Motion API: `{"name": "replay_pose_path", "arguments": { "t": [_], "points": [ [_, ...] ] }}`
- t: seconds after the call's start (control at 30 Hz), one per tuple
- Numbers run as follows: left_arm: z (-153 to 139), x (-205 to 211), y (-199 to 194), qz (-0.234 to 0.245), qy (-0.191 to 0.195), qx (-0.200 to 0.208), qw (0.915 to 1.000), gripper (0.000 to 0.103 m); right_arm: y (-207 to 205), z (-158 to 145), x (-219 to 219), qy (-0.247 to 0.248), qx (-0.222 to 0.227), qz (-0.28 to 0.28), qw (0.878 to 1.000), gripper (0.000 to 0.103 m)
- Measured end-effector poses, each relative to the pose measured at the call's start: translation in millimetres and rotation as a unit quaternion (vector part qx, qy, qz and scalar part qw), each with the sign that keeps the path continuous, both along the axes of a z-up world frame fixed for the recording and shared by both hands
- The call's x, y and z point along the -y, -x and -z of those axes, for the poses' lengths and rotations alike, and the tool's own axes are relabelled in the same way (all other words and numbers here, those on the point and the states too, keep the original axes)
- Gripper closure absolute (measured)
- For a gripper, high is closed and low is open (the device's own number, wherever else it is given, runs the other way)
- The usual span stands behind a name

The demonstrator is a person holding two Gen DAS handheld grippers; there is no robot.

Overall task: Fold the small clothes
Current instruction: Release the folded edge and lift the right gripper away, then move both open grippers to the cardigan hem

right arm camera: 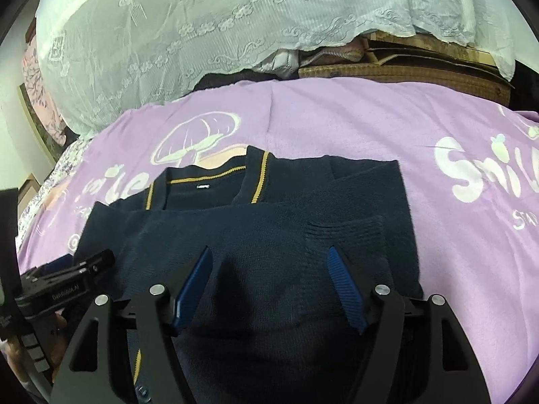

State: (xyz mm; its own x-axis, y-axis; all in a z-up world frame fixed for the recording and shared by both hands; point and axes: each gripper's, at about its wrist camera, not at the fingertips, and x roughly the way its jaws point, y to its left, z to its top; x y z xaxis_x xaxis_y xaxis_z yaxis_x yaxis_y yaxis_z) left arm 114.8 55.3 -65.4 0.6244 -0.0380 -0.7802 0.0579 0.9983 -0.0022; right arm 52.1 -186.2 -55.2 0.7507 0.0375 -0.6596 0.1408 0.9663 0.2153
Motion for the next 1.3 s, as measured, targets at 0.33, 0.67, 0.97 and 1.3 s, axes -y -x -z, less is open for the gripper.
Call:
{"name": "replay_pose_path", "arguments": {
  "t": [0.33,0.67,0.97,1.3],
  "points": [
    [0.9,-3.3,37.1,0.002,-0.021,0.013,0.9997,0.004,14.2,7.8,-0.1,-0.008,-0.018,-0.013,1.0,0.031],
    [-0.6,-10.5,76.6,0.001,-0.025,0.014,0.9996,0.005,66.1,-2.6,7.4,-0.022,0.006,0.001,1.0,0.031],
    [-1.7,-14.0,117.9,0.005,-0.039,0.024,0.9989,0.005,111.9,-9.2,6.6,-0.015,0.019,-0.002,1.0,0.031],
    [0.4,-6.8,151.3,0.034,-0.059,0.03,0.9972,0.005,149.7,6.3,-3.7,0.007,-0.006,-0.025,1.0,0.031]
  ]
}}
